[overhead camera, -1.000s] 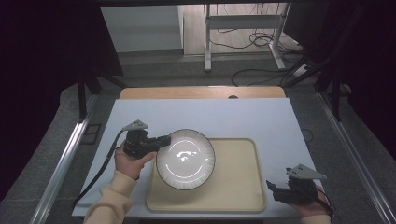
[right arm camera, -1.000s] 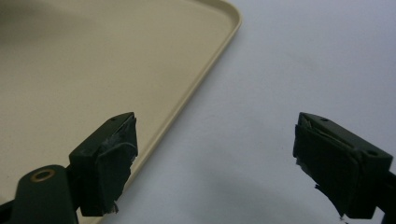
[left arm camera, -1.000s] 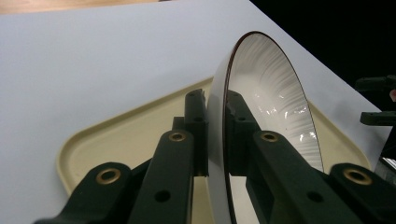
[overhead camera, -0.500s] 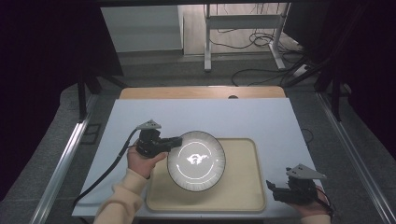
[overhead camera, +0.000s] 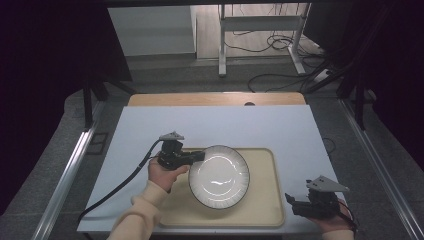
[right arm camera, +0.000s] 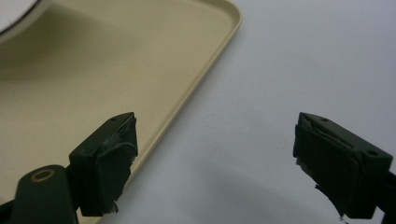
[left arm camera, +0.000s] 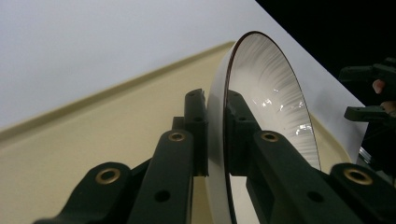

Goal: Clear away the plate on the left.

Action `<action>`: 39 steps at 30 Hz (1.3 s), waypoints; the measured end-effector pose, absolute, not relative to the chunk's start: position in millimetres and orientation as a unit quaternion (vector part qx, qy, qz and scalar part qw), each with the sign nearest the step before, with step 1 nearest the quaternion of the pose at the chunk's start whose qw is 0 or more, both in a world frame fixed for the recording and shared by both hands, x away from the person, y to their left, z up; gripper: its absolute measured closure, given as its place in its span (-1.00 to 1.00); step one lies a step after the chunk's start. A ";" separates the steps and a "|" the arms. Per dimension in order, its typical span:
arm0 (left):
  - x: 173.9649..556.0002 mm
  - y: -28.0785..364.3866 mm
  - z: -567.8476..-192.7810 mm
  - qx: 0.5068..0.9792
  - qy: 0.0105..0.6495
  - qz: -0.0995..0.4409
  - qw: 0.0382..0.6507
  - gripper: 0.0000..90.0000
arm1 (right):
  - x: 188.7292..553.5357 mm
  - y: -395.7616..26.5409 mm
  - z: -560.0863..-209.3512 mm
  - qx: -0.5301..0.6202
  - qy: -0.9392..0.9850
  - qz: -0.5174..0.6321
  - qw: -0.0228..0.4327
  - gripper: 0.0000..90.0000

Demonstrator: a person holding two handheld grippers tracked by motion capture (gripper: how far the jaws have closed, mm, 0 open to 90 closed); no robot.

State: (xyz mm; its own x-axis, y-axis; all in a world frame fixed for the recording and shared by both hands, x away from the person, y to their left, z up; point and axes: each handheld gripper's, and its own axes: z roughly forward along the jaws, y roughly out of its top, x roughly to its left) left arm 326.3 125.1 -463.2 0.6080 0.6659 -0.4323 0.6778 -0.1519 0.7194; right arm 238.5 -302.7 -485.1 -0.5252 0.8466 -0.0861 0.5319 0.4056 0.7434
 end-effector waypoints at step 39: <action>359.9 112.1 -522.9 0.798 0.456 -0.023 0.394 0.77 | 237.9 -305.7 -488.4 0.433 0.807 0.328 0.231 -0.69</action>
State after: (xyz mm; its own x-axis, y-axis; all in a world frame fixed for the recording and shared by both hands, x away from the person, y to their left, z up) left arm 359.9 112.1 -522.9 0.5839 0.7089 -0.3957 0.7454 -0.2750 0.6073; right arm 237.9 -305.7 -488.4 -0.5183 0.8507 -0.0879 0.5479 0.4092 0.7296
